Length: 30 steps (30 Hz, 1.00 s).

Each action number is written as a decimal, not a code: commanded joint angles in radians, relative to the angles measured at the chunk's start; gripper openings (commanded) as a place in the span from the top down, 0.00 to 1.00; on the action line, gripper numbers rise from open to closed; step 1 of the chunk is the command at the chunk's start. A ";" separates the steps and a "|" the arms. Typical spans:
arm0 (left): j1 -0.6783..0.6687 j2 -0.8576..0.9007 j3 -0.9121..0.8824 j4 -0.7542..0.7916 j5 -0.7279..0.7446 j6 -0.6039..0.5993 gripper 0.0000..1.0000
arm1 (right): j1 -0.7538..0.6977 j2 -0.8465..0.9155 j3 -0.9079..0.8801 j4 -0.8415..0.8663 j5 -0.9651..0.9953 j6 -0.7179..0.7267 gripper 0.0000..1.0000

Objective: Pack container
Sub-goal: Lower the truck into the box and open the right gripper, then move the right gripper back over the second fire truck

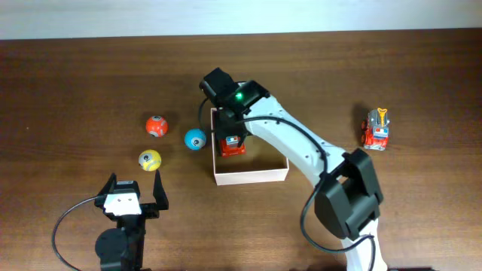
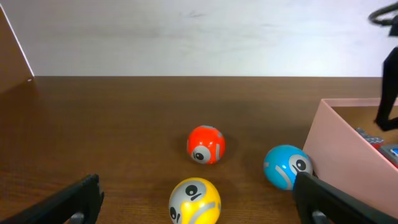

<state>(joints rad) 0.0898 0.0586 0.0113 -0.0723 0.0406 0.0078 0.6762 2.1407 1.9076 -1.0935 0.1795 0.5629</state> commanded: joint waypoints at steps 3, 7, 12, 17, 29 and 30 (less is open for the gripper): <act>-0.003 -0.006 -0.002 -0.008 -0.003 0.019 0.01 | -0.025 -0.099 0.011 -0.007 0.016 -0.009 0.24; -0.003 -0.006 -0.002 -0.008 -0.003 0.019 0.01 | -0.080 -0.159 0.011 -0.023 0.016 -0.019 0.24; -0.003 -0.006 -0.002 -0.008 -0.003 0.019 0.01 | -0.228 -0.228 0.011 -0.108 0.016 -0.071 0.23; -0.003 -0.006 -0.002 -0.008 -0.003 0.019 0.01 | -0.393 -0.260 0.011 -0.204 0.016 -0.206 0.18; -0.003 -0.006 -0.002 -0.008 -0.003 0.019 0.01 | -0.790 -0.253 0.011 -0.305 0.015 -0.453 0.12; -0.003 -0.006 -0.002 -0.008 -0.003 0.019 0.01 | -0.817 -0.253 0.011 -0.304 0.007 -0.450 0.11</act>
<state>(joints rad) 0.0898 0.0586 0.0113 -0.0723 0.0406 0.0078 -0.0555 1.9057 1.9076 -1.3956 0.1864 0.1162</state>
